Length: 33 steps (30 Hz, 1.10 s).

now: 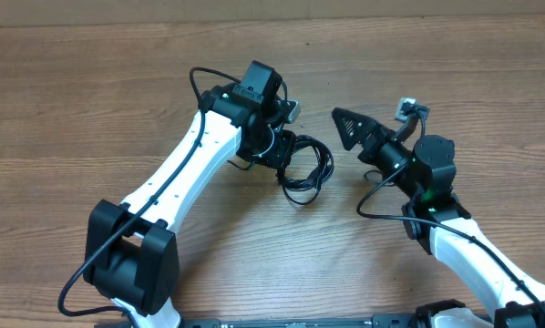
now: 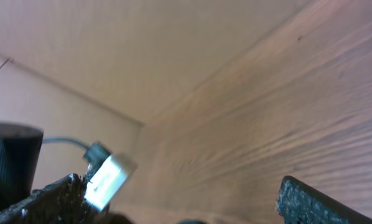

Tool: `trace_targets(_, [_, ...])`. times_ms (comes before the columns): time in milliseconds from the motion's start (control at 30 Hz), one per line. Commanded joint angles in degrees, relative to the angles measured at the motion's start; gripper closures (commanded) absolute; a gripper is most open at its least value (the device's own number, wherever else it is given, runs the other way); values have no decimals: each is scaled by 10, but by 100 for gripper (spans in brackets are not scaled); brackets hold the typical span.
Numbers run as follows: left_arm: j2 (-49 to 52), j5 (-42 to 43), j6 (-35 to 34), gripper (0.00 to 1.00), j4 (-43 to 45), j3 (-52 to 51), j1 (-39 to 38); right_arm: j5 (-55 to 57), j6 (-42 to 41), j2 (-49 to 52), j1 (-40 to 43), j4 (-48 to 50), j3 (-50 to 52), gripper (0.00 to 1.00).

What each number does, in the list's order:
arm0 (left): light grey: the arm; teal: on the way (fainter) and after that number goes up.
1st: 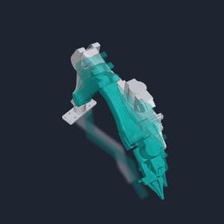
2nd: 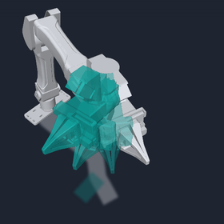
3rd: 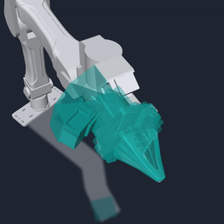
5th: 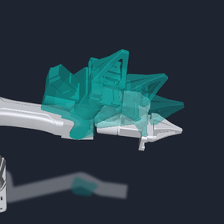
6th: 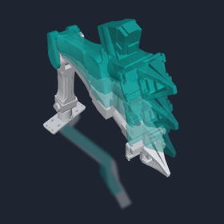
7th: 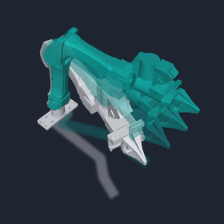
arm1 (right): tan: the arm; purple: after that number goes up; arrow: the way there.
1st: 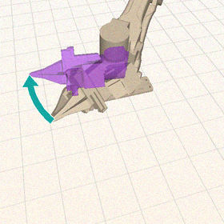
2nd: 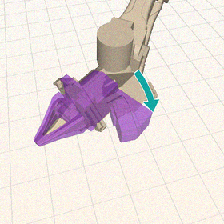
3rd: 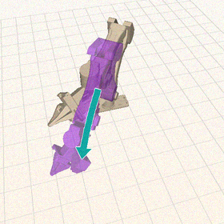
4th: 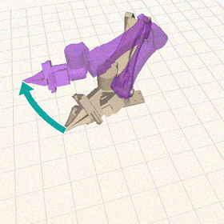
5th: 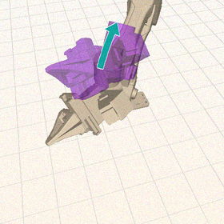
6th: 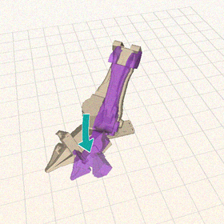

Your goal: Untangle cables

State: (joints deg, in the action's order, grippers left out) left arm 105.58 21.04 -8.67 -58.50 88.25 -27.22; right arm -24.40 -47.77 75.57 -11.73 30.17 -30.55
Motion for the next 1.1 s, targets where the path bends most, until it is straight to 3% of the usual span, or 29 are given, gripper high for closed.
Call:
trace_targets(0, [-26, 15, -3, 96, 4, 16, 2, -117, 27, 1, -1, -32, -12, 7])
trace_targets(267, [-26, 15, 25, 96, 5, 16, 2, -236, 35, 1, -1, -124, -12, 0])
trace_targets(433, [-26, 15, 35, 96, 15, 16, 2, -244, 35, 1, -1, -171, -12, 0])
trace_targets(800, [-42, 15, 49, 96, 11, 16, 7, -301, 35, 1, -2, -190, -10, 1])
trace_targets(967, [-64, 15, 51, 96, 11, 16, 19, -302, 35, 1, -2, -192, -10, 13])
trace_targets(1067, [-65, 15, 50, 96, 12, 16, 20, -302, 33, 1, -2, -192, -10, 25])
